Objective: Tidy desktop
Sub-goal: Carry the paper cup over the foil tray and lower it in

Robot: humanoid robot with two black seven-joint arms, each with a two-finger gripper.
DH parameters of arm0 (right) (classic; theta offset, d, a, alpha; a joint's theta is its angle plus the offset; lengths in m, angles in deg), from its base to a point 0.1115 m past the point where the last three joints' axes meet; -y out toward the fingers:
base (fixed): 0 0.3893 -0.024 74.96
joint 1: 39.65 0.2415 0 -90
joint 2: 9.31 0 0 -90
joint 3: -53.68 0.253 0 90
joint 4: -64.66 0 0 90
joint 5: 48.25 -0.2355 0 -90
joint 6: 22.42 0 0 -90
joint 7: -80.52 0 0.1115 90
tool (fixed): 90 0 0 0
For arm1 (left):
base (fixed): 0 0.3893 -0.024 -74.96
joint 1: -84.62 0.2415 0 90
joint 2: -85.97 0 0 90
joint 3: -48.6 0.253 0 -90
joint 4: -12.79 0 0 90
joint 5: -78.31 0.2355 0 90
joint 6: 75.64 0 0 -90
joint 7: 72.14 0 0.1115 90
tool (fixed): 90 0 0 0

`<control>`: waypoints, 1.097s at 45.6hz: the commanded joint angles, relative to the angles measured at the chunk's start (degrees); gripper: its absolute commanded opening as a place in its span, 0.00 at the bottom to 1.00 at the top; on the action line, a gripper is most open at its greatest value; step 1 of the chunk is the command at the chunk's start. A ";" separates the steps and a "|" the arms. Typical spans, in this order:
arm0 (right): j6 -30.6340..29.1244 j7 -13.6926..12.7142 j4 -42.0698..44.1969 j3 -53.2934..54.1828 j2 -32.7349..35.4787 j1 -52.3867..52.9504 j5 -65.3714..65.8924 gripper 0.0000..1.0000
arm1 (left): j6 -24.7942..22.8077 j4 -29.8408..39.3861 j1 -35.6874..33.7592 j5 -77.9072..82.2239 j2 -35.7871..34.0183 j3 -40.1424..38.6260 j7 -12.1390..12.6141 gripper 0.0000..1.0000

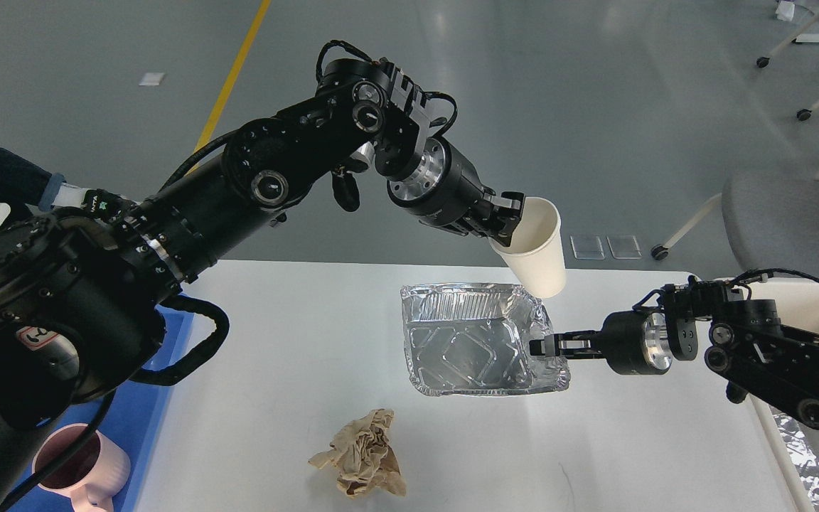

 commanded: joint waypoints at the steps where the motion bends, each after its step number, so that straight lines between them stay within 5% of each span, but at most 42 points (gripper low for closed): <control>1: 0.00 0.00 0.00 0.03 0.04 0.08 0.00 0.00 | -0.02 0.01 2.54 0.49 -0.46 0.72 0.13 0.00; 31: 0.09 0.09 -0.44 0.29 -0.05 0.52 -0.53 0.00 | -0.02 -1.93 5.27 3.04 2.80 1.86 -0.14 0.04; 35: 0.18 0.09 -0.52 0.20 -0.05 0.44 -0.53 0.00 | -0.02 -2.01 5.27 2.86 2.80 3.27 -0.14 0.24; 42: 0.09 0.09 -0.70 0.29 0.04 0.44 -0.62 0.00 | 1.63 -2.01 5.18 2.60 2.71 3.18 -0.40 0.42; 48: 0.09 0.09 -0.88 0.29 0.39 0.35 -0.70 0.00 | 1.90 -2.01 4.75 2.16 2.27 2.92 -0.40 0.93; 50: 0.18 0.09 -0.96 0.29 0.39 0.35 -0.70 0.00 | 2.07 -2.01 4.39 2.07 2.01 2.83 -0.31 0.97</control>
